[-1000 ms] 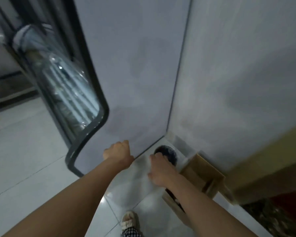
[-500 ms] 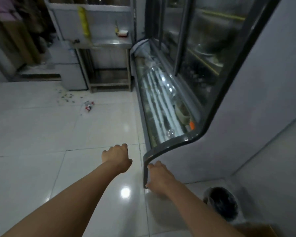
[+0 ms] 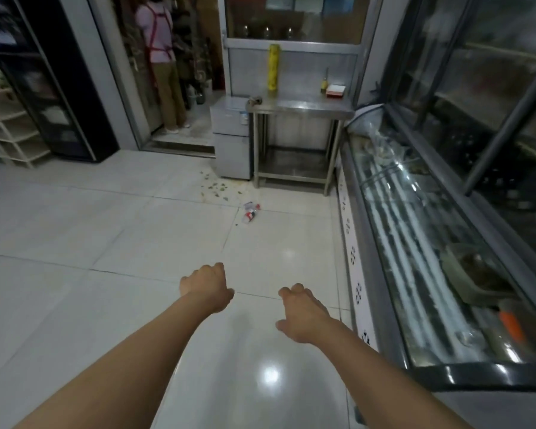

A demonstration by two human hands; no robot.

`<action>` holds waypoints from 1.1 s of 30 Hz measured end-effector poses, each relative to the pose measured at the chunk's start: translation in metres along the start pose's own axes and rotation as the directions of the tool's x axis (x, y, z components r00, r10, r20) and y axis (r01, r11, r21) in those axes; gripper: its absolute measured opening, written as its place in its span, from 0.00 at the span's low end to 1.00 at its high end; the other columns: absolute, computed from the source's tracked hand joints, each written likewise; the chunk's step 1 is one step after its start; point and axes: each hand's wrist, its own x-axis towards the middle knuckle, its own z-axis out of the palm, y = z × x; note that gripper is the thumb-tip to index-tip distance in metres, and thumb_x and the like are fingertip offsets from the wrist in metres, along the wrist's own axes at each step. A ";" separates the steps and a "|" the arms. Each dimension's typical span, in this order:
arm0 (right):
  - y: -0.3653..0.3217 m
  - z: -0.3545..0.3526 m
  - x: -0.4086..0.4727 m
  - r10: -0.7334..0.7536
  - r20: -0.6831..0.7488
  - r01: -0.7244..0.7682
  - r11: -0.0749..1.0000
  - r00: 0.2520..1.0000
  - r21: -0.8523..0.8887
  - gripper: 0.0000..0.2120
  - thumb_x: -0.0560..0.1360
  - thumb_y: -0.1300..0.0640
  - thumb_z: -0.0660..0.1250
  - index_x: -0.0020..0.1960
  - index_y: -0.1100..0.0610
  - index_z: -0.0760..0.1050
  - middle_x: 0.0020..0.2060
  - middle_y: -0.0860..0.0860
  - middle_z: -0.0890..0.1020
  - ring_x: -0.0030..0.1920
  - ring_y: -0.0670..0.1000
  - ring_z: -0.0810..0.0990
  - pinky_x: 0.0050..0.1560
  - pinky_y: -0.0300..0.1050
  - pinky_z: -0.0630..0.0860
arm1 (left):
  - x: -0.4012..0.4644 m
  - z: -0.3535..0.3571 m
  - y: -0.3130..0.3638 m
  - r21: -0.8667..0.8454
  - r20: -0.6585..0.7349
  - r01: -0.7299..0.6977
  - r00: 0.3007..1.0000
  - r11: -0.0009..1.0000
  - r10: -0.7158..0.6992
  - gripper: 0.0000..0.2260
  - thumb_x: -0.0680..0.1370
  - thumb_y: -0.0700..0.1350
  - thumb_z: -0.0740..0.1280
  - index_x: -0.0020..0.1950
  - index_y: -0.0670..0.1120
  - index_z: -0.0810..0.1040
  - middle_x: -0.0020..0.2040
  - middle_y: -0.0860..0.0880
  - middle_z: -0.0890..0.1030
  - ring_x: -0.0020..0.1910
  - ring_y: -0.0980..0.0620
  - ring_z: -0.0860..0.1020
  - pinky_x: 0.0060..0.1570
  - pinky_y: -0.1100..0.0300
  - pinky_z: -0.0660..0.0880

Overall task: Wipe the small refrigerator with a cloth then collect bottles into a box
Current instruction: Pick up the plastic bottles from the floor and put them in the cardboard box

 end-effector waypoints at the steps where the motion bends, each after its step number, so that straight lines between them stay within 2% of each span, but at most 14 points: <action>1: -0.011 -0.005 0.015 -0.012 0.008 0.012 1.000 1.000 -0.014 0.28 0.77 0.52 0.64 0.73 0.59 0.58 0.68 0.58 0.63 0.68 0.57 0.64 0.66 0.50 0.67 | 0.013 -0.006 -0.011 -0.008 -0.003 0.013 1.000 1.000 -0.013 0.22 0.77 0.55 0.61 0.68 0.48 0.65 0.64 0.48 0.73 0.62 0.47 0.73 0.57 0.54 0.68; 7: -0.054 -0.043 0.123 -0.068 0.014 0.069 0.994 0.998 -0.087 0.28 0.78 0.51 0.63 0.73 0.58 0.58 0.68 0.58 0.63 0.68 0.57 0.64 0.65 0.50 0.66 | 0.108 -0.034 -0.049 -0.047 -0.012 0.044 0.999 0.998 -0.045 0.21 0.77 0.54 0.61 0.67 0.48 0.66 0.63 0.48 0.73 0.61 0.47 0.73 0.55 0.55 0.68; 18: -0.086 -0.153 0.373 -0.128 0.037 0.132 0.984 0.991 -0.120 0.29 0.77 0.51 0.63 0.74 0.58 0.57 0.70 0.58 0.62 0.69 0.58 0.63 0.66 0.51 0.66 | 0.340 -0.115 -0.082 -0.071 -0.035 0.132 0.990 0.989 -0.135 0.21 0.77 0.55 0.61 0.67 0.47 0.66 0.63 0.47 0.73 0.59 0.47 0.74 0.51 0.55 0.70; 23: -0.109 -0.194 0.466 -0.153 0.025 0.155 0.981 0.988 -0.115 0.30 0.77 0.51 0.64 0.74 0.56 0.56 0.71 0.57 0.61 0.69 0.58 0.63 0.65 0.51 0.67 | 0.430 -0.140 -0.106 -0.080 0.001 0.170 0.985 0.982 -0.171 0.21 0.77 0.55 0.61 0.68 0.47 0.66 0.63 0.47 0.73 0.60 0.46 0.74 0.53 0.54 0.70; 29: -0.127 -0.242 0.588 -0.076 -0.019 0.074 0.992 0.997 -0.106 0.28 0.76 0.50 0.65 0.72 0.56 0.59 0.70 0.58 0.61 0.68 0.58 0.65 0.64 0.52 0.69 | 0.560 -0.161 -0.137 -0.075 0.069 0.106 0.993 0.992 -0.101 0.22 0.77 0.55 0.62 0.68 0.47 0.65 0.64 0.47 0.73 0.60 0.47 0.74 0.55 0.54 0.71; 33: -0.142 -0.269 0.667 0.020 -0.029 -0.022 0.997 0.999 -0.072 0.32 0.76 0.50 0.65 0.74 0.56 0.56 0.70 0.58 0.62 0.68 0.58 0.65 0.64 0.51 0.69 | 0.658 -0.182 -0.159 -0.055 0.097 0.023 0.995 0.998 -0.018 0.22 0.77 0.55 0.62 0.68 0.47 0.65 0.64 0.47 0.73 0.60 0.47 0.74 0.54 0.54 0.72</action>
